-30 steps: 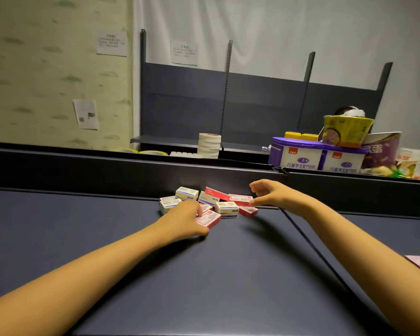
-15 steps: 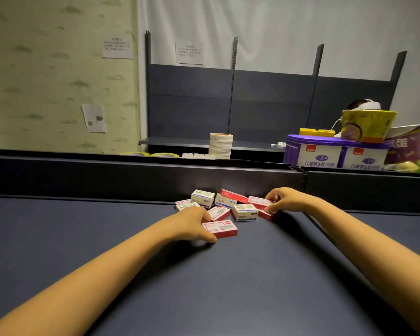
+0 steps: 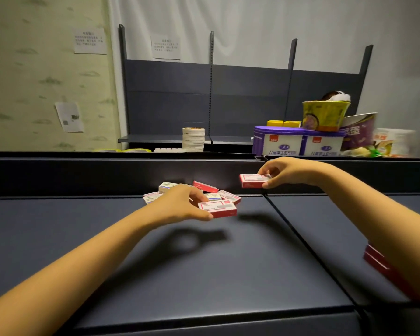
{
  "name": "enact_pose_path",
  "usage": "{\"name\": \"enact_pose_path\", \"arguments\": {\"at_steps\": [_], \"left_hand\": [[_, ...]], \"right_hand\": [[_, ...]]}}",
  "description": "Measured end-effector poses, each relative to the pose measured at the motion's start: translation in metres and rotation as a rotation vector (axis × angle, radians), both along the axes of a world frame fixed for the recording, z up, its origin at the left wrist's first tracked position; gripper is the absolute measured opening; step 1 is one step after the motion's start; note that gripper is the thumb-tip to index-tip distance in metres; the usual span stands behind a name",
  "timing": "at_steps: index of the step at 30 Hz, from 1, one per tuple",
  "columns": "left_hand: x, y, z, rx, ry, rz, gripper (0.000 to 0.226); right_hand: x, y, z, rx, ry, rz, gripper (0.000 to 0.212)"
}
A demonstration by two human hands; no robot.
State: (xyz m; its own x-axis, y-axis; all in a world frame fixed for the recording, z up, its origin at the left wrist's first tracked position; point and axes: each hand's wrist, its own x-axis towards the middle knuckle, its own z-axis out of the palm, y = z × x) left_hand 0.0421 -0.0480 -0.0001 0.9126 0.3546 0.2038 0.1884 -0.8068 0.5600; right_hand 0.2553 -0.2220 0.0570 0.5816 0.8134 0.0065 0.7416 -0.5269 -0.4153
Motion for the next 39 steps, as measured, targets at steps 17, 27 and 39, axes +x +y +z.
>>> {"name": "enact_pose_path", "arguments": {"at_steps": [17, 27, 39], "left_hand": [[0.055, -0.203, 0.014, -0.107, 0.008, -0.065, 0.030], [0.072, -0.288, 0.010, -0.151, 0.040, -0.064, 0.033], [0.087, -0.315, 0.001, -0.126, 0.043, -0.021, 0.038]], "right_hand": [[0.019, -0.224, 0.027, 0.011, 0.049, 0.143, 0.039], [0.046, -0.318, 0.007, 0.024, 0.143, 0.195, 0.031], [0.052, -0.343, -0.034, 0.113, 0.083, 0.159, 0.030]]}}
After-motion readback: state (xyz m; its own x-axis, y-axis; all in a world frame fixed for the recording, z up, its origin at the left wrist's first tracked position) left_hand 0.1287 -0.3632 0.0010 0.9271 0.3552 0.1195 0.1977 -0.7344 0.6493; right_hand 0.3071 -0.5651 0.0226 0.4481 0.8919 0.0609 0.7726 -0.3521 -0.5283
